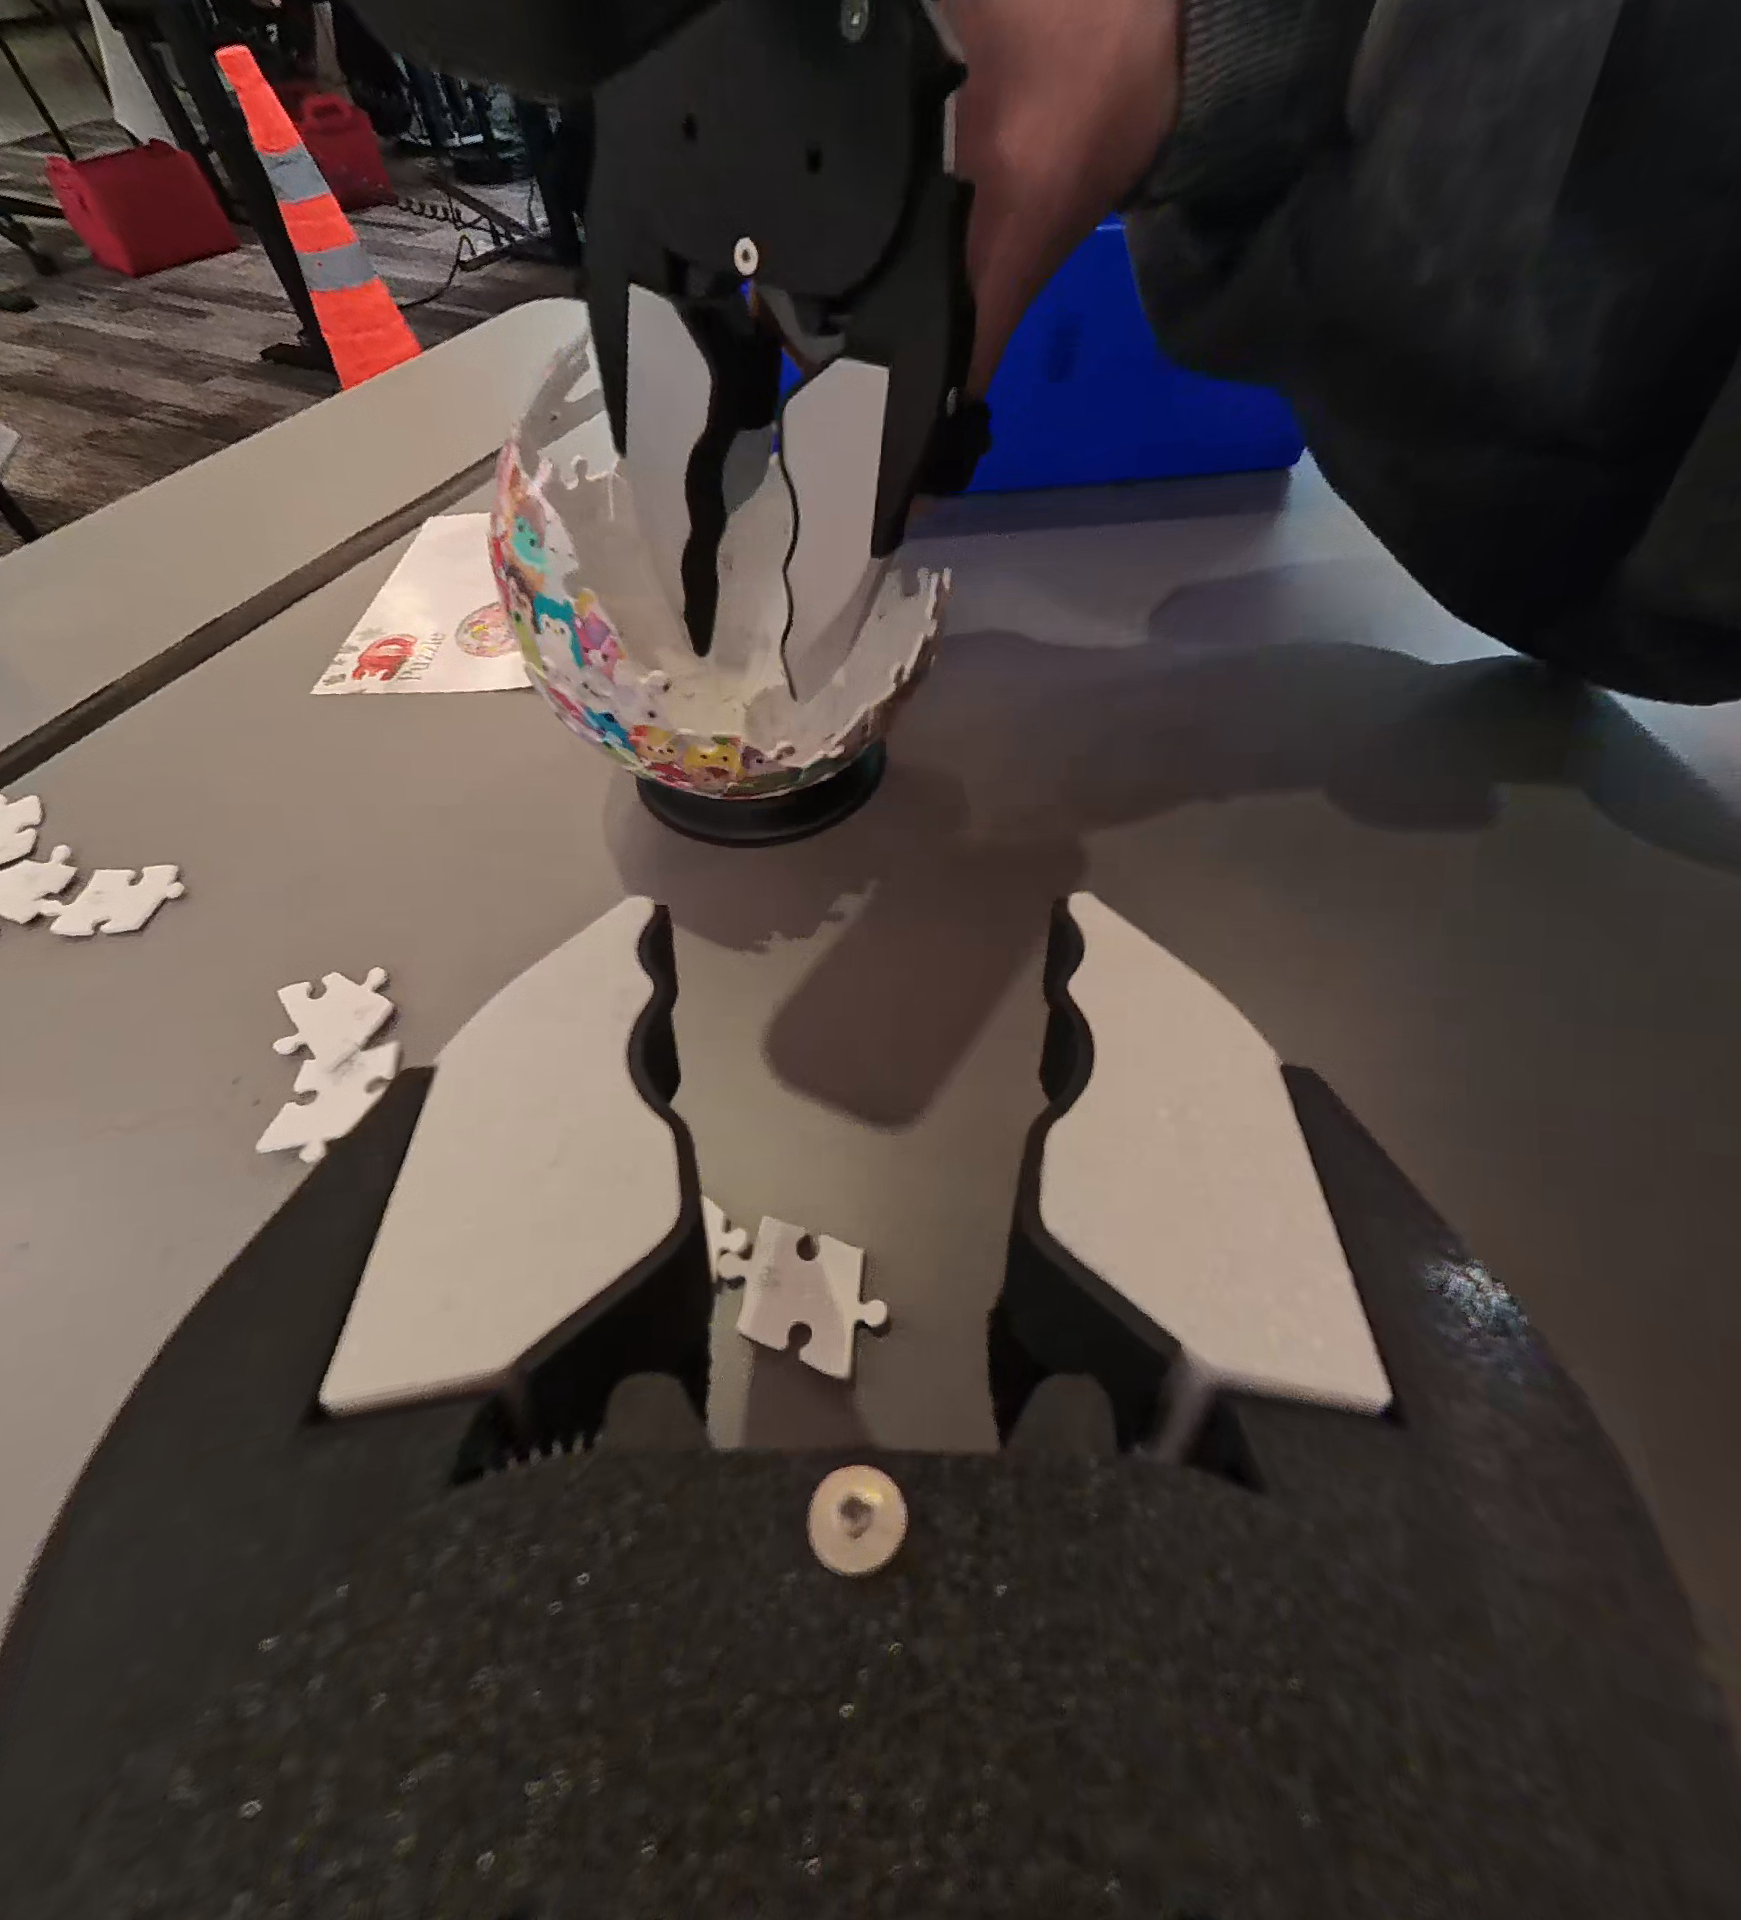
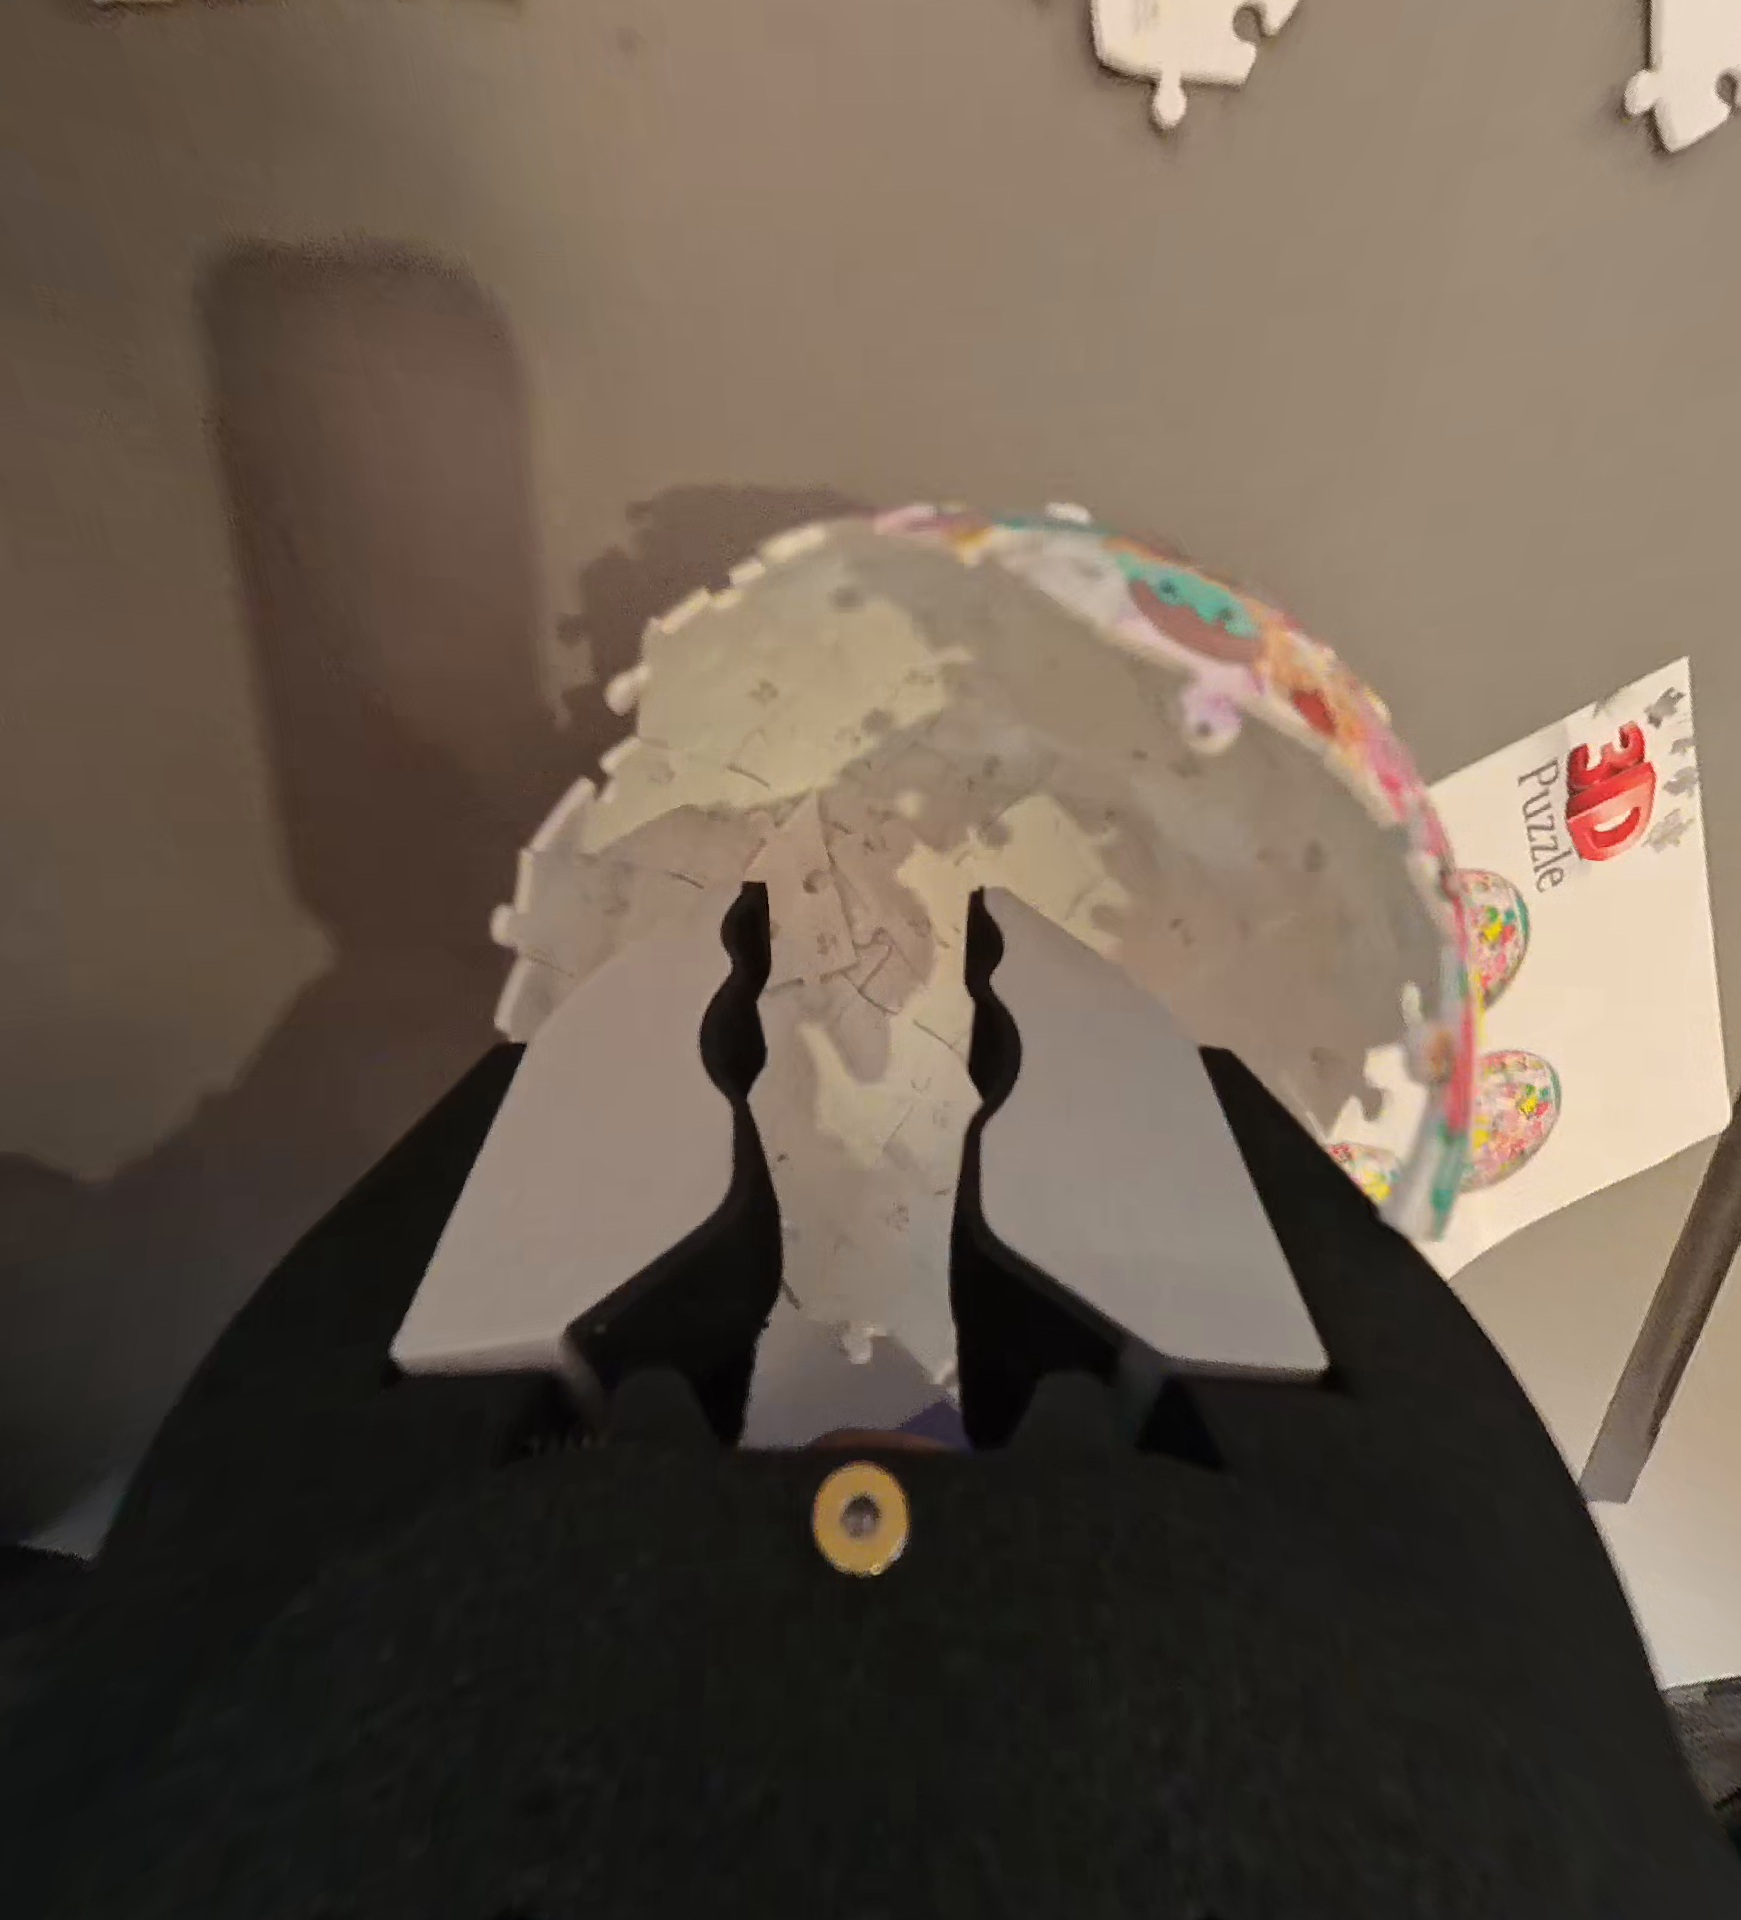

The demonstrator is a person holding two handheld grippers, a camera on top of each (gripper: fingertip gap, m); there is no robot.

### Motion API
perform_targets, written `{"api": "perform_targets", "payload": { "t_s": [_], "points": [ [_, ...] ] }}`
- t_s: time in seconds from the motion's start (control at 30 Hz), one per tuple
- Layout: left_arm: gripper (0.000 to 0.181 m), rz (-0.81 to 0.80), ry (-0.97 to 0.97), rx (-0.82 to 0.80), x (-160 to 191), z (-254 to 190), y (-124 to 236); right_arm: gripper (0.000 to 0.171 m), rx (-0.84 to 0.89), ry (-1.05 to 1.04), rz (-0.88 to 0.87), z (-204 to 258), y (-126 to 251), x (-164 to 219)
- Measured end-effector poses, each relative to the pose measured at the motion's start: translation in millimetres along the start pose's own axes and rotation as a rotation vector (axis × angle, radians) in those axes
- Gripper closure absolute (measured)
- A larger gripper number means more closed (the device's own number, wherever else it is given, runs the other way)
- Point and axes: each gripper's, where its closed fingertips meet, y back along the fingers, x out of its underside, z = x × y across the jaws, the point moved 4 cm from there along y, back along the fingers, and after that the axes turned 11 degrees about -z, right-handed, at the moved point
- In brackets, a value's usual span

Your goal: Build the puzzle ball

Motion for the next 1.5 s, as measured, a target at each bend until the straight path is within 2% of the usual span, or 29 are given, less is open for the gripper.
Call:
{"api": "perform_targets", "payload": {
  "t_s": [0.13, 0.3, 0.37, 0.8, 1.07, 1.3, 1.5],
  "points": [
    [0.114, -0.004, -0.006, 0.002, -1.5, -2.8, 5.6, 0.135, -0.031, 0.030, 0.057, 7.3, -2.7, -9.4],
    [0.115, -0.009, -0.010, -0.015, -3.4, -0.2, 13.1, 0.137, -0.075, 0.059, 0.195, 3.1, -14.9, 2.8],
    [0.115, -0.011, -0.004, -0.020, -3.1, 1.0, 15.5, 0.137, -0.111, 0.052, 0.185, 7.6, -17.1, 0.6],
    [0.115, 0.033, 0.043, -0.086, 6.4, 12.1, 28.3, 0.142, 0.034, 0.156, 0.192, -5.1, -26.2, 7.1],
    [0.115, 0.053, 0.023, -0.073, 8.9, 8.5, 26.2, 0.142, 0.030, 0.163, 0.210, -6.3, -26.5, 8.8],
    [0.116, 0.049, 0.016, -0.073, 8.4, 8.1, 26.7, 0.162, -0.005, 0.168, 0.233, -1.7, -30.0, 13.2],
    [0.116, 0.047, 0.019, -0.071, 8.2, 8.5, 26.9, 0.147, 0.022, 0.170, 0.231, -5.7, -18.0, 8.6]
  ]
}}
